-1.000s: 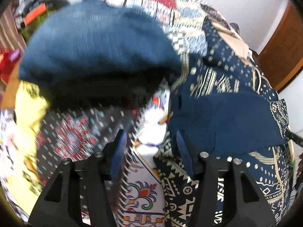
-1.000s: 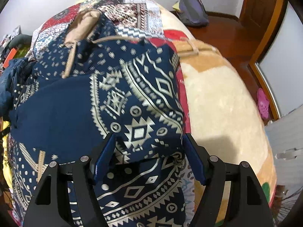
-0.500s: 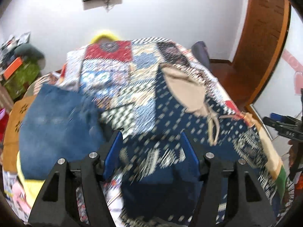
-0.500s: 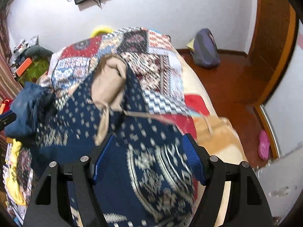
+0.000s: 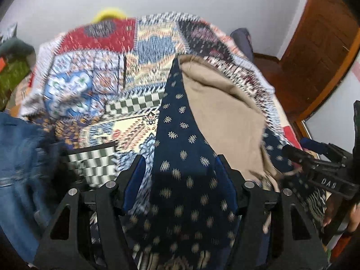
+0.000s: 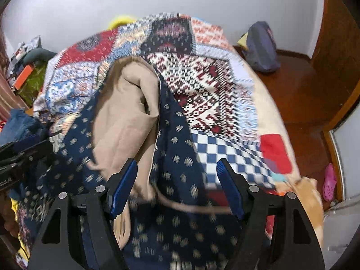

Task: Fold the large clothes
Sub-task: 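Grasp the hood edge with the right tool while the left tool lifts the garment edge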

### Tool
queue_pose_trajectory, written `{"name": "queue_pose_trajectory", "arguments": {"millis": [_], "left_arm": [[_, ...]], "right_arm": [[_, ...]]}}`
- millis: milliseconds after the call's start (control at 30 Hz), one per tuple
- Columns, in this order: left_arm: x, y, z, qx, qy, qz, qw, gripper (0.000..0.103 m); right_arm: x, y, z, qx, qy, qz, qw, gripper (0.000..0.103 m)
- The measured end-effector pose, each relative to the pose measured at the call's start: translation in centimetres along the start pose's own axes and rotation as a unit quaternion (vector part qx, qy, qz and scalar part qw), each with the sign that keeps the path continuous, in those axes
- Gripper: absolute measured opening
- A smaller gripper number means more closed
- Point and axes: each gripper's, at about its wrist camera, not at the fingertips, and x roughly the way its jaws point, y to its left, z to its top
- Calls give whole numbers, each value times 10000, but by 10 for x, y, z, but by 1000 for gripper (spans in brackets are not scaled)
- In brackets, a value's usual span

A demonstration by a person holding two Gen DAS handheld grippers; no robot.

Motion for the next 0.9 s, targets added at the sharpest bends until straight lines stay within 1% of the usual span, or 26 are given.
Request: {"name": "queue_pose_trajectory", "arguments": {"millis": [100,200,267,333,367,400,433,467,500,533,567,600,667,800,867,900], "left_arm": [[27,3,7,-15,115,104,9999,63],[53,4,10,-91,272,-21,9996,63],[56,4,12,-61,99,23,9999,65],[58,1,13,23,-12,82,10000,64],[58,0,13,58,-78,98,9999,62],[59,-1,12,89,-128,85,9998,55],[58,-2,11,147,-173,64,9997,46],[57,-3,11,182,-204,57,9996,41],[56,-3,11,198,-194,11,9996,28],[53,-4,11,221,-156,-85,9996,14],[50,-4,10,246,-89,-168,9995,11],[46,-6,10,275,-70,-169,9995,11],[28,-8,8,394,-132,-108,9991,11],[-23,-11,-2,521,-337,-222,9978,10],[-48,-16,-9,646,-472,-214,9966,10],[-67,-19,-16,705,-565,-260,9956,10]], "right_arm": [[29,-1,9,74,137,-55,9999,69],[55,-10,17,339,340,-49,9988,69],[68,-16,20,483,452,16,9978,69],[72,-19,21,565,400,99,9976,69],[70,-19,20,549,317,115,9979,66],[69,-18,19,498,262,160,9983,53],[67,-17,18,462,233,257,9983,44],[65,-15,17,443,235,359,9981,23],[62,-14,16,429,242,369,9981,12],[59,-11,14,370,228,282,9987,10],[56,-8,14,279,228,217,9991,9],[47,-6,11,185,186,140,9996,9],[33,-6,11,148,108,149,9997,8],[-26,-6,4,32,-326,281,9991,8],[-59,-3,-2,-49,-551,335,9979,8],[-72,0,-5,-61,-625,408,9972,8]]}}
